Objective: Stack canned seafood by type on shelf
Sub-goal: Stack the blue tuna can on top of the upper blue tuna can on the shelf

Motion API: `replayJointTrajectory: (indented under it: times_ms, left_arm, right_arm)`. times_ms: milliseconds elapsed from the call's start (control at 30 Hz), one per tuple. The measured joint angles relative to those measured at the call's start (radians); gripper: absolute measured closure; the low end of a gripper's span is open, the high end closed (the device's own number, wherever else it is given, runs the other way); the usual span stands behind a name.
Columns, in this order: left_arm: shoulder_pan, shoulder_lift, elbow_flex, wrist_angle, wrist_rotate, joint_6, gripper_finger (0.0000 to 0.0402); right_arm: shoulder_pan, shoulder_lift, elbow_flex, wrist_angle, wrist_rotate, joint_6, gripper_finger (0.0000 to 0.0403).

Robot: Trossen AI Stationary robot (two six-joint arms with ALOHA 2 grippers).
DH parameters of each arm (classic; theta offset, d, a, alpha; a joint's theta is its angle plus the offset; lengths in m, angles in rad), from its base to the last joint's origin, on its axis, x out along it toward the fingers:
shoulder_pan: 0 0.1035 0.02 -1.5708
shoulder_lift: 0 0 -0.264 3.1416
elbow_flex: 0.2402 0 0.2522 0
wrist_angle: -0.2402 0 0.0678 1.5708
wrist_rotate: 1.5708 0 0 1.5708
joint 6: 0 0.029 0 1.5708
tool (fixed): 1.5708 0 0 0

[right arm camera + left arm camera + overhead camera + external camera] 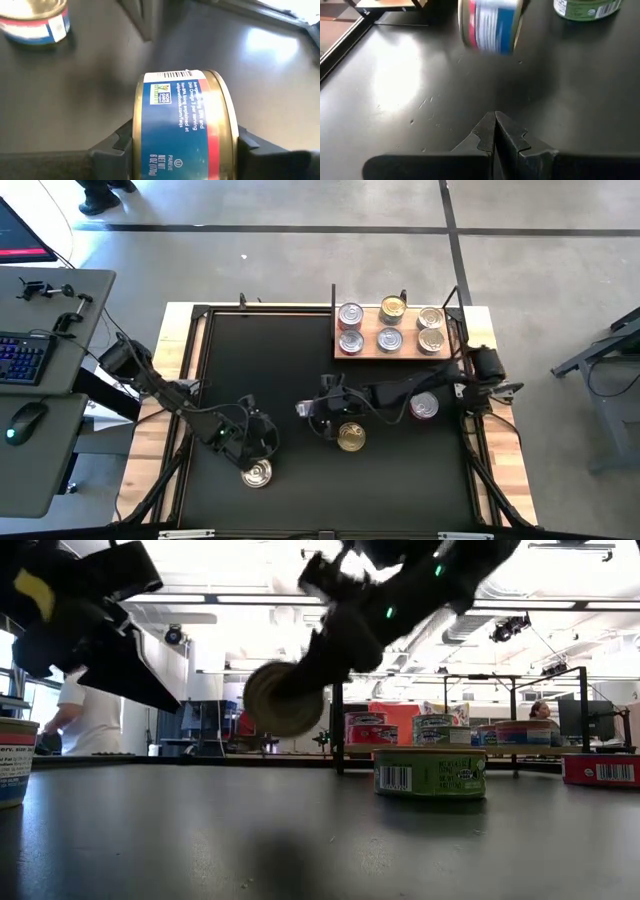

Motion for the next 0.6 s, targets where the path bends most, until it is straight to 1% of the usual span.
replayJointTrajectory:
  times_ms: [67, 167, 233, 367, 500, 600]
  left_arm:
    - [-0.013, 0.000, -0.001, -0.008, -0.013, -0.021, 0.0402]
    - [-0.020, 0.000, -0.018, 0.026, -0.017, -0.037, 0.0402]
    - [-0.024, 0.001, -0.040, 0.079, -0.018, -0.029, 0.0402]
    - [-0.018, 0.001, -0.113, 0.289, -0.003, 0.034, 0.0402]
    - [0.002, 0.001, -0.186, 0.534, 0.040, 0.149, 0.0402]
    - [0.021, 0.001, -0.225, 0.673, 0.062, 0.227, 0.0402]
  right_arm:
    - [0.014, -0.046, 0.000, -0.044, 0.034, 0.000, 0.0236]
    - [0.037, -0.119, 0.000, -0.123, 0.112, 0.000, 0.0236]
    - [0.053, -0.168, 0.000, -0.184, 0.177, 0.003, 0.0236]
    - [0.084, -0.258, 0.000, -0.338, 0.317, 0.033, 0.0236]
    - [0.105, -0.339, 0.000, -0.521, 0.444, 0.084, 0.0236]
    - [0.108, -0.384, 0.000, -0.674, 0.560, 0.129, 0.0236]
